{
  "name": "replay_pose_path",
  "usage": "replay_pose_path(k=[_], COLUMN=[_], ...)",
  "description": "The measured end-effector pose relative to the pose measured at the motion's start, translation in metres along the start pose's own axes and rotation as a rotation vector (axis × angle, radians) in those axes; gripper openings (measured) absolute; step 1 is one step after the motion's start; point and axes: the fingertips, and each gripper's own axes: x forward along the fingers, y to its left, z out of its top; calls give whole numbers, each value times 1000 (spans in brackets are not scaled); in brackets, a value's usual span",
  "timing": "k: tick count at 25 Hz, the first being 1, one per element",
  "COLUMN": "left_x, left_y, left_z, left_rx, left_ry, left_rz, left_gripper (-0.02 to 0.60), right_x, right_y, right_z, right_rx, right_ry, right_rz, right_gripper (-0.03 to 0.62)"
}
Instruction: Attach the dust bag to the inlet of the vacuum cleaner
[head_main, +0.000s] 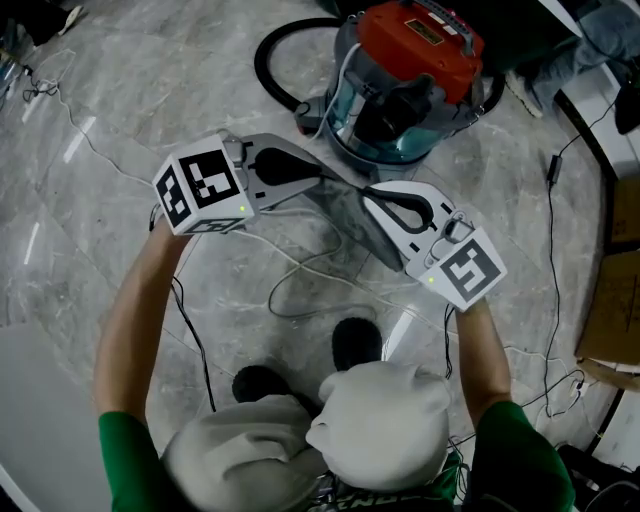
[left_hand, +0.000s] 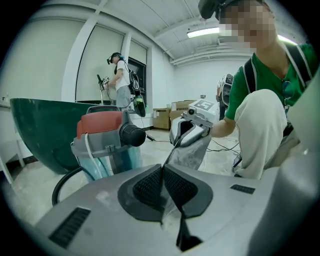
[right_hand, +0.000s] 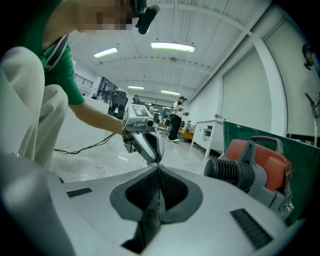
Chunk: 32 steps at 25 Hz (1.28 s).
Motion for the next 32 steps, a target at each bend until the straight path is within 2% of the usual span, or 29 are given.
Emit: replay_pose_path(k=[7, 15, 22, 28, 32], left_x=[-1, -1, 2, 2, 10], left_y=[12, 22, 37, 59, 67], left_z=[6, 18, 30, 55, 69], left_rx=[45, 63, 75, 110, 132], left_ry=[23, 9, -2, -11, -4], left_rz=[38, 58, 81, 112, 132], left_gripper=[12, 11, 11, 11, 11], right_x=[3, 1, -2, -6, -15], right_y=[-13, -28, -44, -64, -77], right_z=[5, 8, 13, 26, 23], right_rx=[12, 43, 48, 70, 71], right_ry=[-24, -27, -27, -55, -28], right_rz=[-29, -60, -113, -179, -215], right_gripper=[14, 14, 14, 14, 14])
